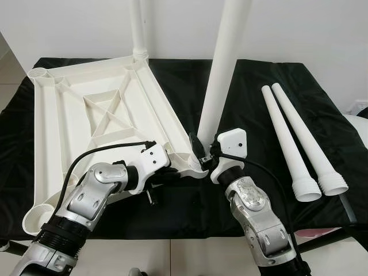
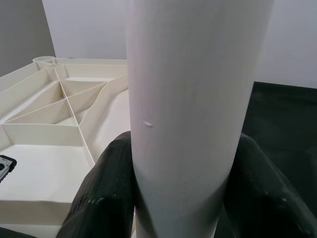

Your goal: Building children table

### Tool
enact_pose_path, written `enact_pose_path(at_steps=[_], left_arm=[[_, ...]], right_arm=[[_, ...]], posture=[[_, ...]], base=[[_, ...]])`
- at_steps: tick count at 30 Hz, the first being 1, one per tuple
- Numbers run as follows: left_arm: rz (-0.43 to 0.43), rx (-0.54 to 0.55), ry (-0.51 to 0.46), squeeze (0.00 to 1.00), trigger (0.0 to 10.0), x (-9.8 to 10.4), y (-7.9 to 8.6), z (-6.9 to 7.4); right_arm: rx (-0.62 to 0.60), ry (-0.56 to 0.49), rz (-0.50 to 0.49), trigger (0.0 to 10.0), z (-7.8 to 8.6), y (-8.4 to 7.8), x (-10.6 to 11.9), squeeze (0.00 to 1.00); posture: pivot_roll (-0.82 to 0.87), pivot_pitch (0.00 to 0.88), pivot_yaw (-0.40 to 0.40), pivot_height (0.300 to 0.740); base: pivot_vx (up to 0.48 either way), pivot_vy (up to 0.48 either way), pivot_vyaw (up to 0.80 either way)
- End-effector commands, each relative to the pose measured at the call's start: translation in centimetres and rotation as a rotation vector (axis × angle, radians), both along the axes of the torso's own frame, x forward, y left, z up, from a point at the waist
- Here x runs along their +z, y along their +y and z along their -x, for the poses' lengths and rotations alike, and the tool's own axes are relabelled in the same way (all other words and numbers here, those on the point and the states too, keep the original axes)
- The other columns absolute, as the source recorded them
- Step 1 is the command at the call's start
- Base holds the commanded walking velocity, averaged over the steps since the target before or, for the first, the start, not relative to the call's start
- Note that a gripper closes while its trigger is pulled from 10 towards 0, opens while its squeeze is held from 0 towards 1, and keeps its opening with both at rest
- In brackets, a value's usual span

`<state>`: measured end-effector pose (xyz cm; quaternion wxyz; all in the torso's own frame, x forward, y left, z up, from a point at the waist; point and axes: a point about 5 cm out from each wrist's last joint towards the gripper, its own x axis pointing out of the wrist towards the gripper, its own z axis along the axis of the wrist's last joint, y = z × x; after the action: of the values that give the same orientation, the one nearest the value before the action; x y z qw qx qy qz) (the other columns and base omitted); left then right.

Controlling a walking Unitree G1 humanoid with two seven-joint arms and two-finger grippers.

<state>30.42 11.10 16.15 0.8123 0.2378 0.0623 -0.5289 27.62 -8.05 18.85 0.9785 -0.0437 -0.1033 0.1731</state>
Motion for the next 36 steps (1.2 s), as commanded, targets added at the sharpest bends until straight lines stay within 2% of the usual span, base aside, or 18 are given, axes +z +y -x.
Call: enact_pose_path(at_steps=[1, 9, 18, 19, 21, 22, 29, 30, 31, 32, 36], left_arm=[[0.054, 0.049, -0.122, 0.00, 0.0, 2.8, 0.5, -0.8], [0.051, 0.053, -0.122, 0.00, 0.0, 2.8, 0.6, -0.8], [0.053, 0.061, -0.137, 0.00, 0.0, 2.9, 0.3, -1.0], [0.057, 0.067, -0.139, 0.00, 10.0, 2.9, 0.2, -1.1], [0.060, 0.070, -0.140, 0.00, 10.0, 3.0, 0.2, -1.1], [0.093, 0.061, -0.128, 1.00, 10.0, 3.2, 0.1, -0.9], [0.166, 0.055, -0.127, 1.00, 10.0, 3.9, 0.1, -0.6], [0.170, 0.035, -0.127, 0.00, 10.0, 4.0, 0.2, -0.2], [0.168, 0.019, -0.130, 0.00, 10.0, 4.0, 0.2, 0.0], [0.172, 0.016, -0.135, 0.00, 10.0, 4.0, 0.3, 0.2], [0.198, 0.040, -0.136, 0.00, 10.0, 4.2, 0.5, 0.1]], right_arm=[[-0.147, 0.410, 0.146, 10.0, 0.0, -2.9, -7.9, 0.00], [-0.161, 0.468, 0.119, 10.0, 0.3, -3.1, -8.5, 0.00], [-0.177, 0.450, 0.077, 10.0, -0.2, -3.1, -7.9, 0.00], [-0.174, 0.441, 0.083, 10.0, -0.2, -3.1, -7.8, 0.00], [-0.172, 0.434, 0.089, 10.0, -0.2, -3.1, -7.7, 0.00], [-0.170, 0.427, 0.090, 10.0, -0.2, -3.0, -7.6, 0.00], [-0.154, 0.395, 0.103, 10.0, -0.5, -2.8, -7.0, 0.00], [-0.151, 0.394, 0.102, 10.0, -0.5, -2.8, -6.9, 0.08], [-0.148, 0.394, 0.104, 10.0, -0.6, -2.8, -6.9, 0.58], [-0.148, 0.396, 0.104, 10.0, -0.6, -2.8, -7.0, 0.66], [-0.148, 0.396, 0.100, 10.0, -0.7, -2.8, -6.9, 0.63]], posture=[[0.00, 0.169, 0.003, 0.740], [0.00, 0.170, 0.003, 0.740], [0.00, 0.169, 0.004, 0.740], [0.00, 0.170, 0.004, 0.740], [0.00, 0.170, 0.004, 0.740], [0.00, 0.169, 0.004, 0.740], [0.00, 0.165, 0.000, 0.740], [0.01, 0.164, 0.000, 0.740], [0.01, 0.163, -0.002, 0.740], [0.01, 0.163, -0.002, 0.740], [0.01, 0.160, -0.002, 0.740]], base=[[0.000, 0.000, 0.00], [0.000, 0.000, 0.00], [0.000, 0.000, 0.00], [0.000, 0.000, 0.00], [0.000, 0.000, 0.00], [0.000, 0.000, 0.00], [0.000, 0.000, 0.00], [0.000, 0.000, 0.00], [0.000, 0.000, 0.00], [0.000, 0.000, 0.00], [0.000, 0.000, 0.00]])
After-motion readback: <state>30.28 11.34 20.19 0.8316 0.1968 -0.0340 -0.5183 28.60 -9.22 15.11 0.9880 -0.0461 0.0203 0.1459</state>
